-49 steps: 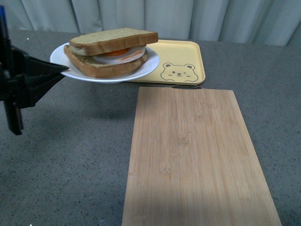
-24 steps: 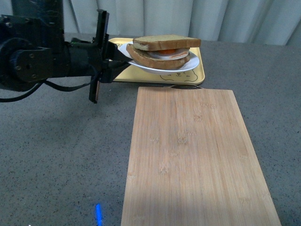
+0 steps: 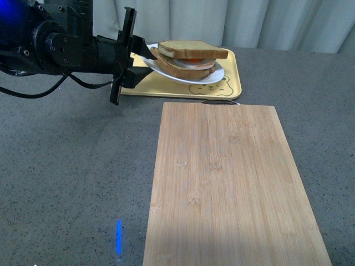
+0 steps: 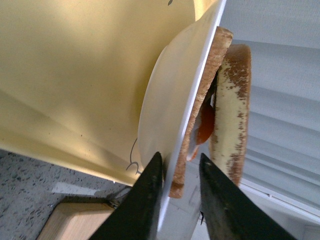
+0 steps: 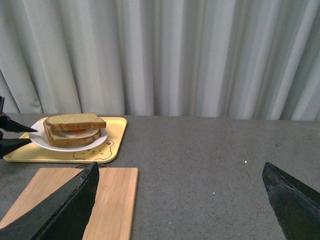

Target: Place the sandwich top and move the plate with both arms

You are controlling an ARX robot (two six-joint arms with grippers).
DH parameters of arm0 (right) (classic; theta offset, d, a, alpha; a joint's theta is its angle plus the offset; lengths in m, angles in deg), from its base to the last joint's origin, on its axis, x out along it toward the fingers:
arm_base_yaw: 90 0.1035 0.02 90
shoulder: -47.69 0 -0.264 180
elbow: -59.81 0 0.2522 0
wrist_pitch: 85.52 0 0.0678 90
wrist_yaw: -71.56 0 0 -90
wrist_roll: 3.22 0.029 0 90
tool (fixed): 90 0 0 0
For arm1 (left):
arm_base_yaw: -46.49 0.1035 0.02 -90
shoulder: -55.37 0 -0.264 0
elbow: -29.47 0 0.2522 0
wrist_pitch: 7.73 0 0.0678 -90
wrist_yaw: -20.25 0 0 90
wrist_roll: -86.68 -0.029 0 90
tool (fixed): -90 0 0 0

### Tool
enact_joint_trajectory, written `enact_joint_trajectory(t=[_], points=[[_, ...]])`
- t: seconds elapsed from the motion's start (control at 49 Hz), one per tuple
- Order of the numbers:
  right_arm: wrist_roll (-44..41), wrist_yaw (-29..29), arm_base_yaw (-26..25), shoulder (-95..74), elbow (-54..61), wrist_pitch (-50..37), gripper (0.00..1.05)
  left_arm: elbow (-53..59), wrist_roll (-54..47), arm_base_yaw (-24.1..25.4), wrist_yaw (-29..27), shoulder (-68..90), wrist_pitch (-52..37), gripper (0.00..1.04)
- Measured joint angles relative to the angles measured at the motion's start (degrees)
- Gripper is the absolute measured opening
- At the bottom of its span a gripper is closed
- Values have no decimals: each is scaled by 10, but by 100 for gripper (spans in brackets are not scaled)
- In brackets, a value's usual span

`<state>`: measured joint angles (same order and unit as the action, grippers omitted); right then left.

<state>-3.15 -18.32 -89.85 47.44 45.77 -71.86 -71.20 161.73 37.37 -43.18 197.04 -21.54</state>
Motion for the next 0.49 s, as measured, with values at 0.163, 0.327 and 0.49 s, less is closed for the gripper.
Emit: enact_joint_trajectory(t=[0.163,0.327,0.49], points=[[0,0,0,0,0,0,95,97,5,4,-24,-71,-29,56],[0,0,0,0,0,0,95,206,-28,7,-81,-158,-97,78],[0,0,0,0,0,0,95,370,-413,10,-332,-213,-403,50]])
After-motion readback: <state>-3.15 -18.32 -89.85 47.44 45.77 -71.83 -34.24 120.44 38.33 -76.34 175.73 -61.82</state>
